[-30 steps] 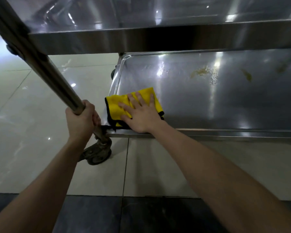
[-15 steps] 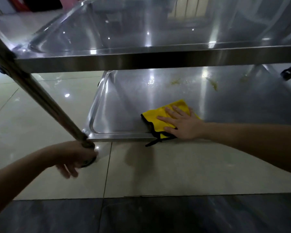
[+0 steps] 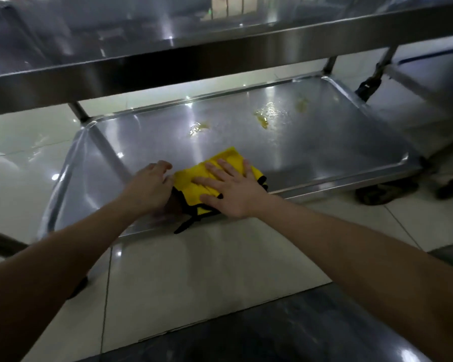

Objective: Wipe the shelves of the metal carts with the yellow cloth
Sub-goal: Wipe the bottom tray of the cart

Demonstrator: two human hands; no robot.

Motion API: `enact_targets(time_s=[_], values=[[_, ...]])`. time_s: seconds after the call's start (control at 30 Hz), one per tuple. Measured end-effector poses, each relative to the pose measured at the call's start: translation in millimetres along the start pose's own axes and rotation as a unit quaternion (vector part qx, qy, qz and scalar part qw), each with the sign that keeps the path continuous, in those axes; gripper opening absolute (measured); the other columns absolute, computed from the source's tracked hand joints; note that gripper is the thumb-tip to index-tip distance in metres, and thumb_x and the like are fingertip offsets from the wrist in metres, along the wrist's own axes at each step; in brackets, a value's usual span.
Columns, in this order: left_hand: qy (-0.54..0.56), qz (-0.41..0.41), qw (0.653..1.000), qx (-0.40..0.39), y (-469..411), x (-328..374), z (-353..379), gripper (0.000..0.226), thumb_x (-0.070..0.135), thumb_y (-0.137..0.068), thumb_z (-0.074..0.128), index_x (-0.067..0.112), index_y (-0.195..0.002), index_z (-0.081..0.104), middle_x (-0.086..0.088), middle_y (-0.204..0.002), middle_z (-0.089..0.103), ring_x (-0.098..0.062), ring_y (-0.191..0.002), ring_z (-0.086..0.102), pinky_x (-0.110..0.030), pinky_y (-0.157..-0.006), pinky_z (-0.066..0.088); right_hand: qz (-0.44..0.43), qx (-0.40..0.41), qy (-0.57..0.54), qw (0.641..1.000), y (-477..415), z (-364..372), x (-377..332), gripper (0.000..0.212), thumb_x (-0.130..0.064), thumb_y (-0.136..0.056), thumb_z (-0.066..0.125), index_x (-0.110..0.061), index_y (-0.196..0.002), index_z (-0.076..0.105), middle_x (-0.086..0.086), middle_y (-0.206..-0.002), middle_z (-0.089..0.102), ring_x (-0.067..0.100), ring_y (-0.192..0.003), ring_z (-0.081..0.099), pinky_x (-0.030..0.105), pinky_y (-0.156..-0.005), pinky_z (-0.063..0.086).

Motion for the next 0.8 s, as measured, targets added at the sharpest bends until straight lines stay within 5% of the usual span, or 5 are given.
enact_targets(time_s=[0.23, 0.37, 0.57, 0.8], values=[[0.0, 0.004, 1.0, -0.03, -35.3, 45.7, 18.0, 0.067, 0.063, -0.103, 0.057, 0.026, -0.158, 0.05, -0.015, -0.151, 0.056, -0.039, -0.139, 0.052, -0.053, -0.12, 0.042, 0.229, 0.04, -0.001, 0.973, 86.4, -50.7, 218.2, 0.072, -0.091, -0.089, 0.014, -0.069, -0.158, 0.011, -0.022, -0.177, -0.002, 0.014, -0.165, -0.006, 0.069, -0.127, -0.006], [-0.047, 0.008, 0.997, -0.063, -40.2, 53.6, 24.4, 0.101, 0.087, -0.071, 0.051, 0.034, -0.157, 0.051, -0.012, -0.152, 0.055, -0.037, -0.141, 0.051, -0.052, -0.12, 0.043, 0.36, 0.064, -0.015, 0.931, 116.0, -67.2, 305.5, 0.069, -0.084, -0.095, 0.021, -0.062, -0.16, 0.014, -0.014, -0.18, 0.0, 0.024, -0.166, -0.004, 0.076, -0.123, -0.004], [-0.11, 0.052, 0.991, -0.047, -38.8, 46.7, 28.3, 0.105, 0.096, -0.074, 0.057, 0.038, -0.161, 0.046, -0.002, -0.167, 0.042, -0.035, -0.152, 0.038, -0.052, -0.125, 0.037, 0.359, 0.085, 0.025, 0.929, 52.5, -59.0, 256.0, 0.088, -0.098, -0.083, 0.003, -0.06, -0.163, 0.007, 0.006, -0.18, -0.005, 0.043, -0.163, -0.011, 0.085, -0.112, -0.016], [-0.116, 0.048, 0.991, -0.035, -38.3, 42.8, 26.9, 0.11, 0.096, -0.07, 0.056, 0.035, -0.161, 0.048, -0.005, -0.165, 0.046, -0.036, -0.15, 0.042, -0.051, -0.122, 0.04, 0.117, -0.005, 0.056, 0.991, -64.8, -25.1, 81.2, 0.074, -0.083, -0.095, 0.017, -0.058, -0.164, 0.008, -0.003, -0.18, -0.01, 0.035, -0.163, -0.019, 0.082, -0.111, -0.021]])
Point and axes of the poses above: each hand's wrist, its own y-axis away from the middle knuckle, its own z-axis out of the palm, x = y × z, the point moved 9 cm from there along -y, towards the middle knuckle
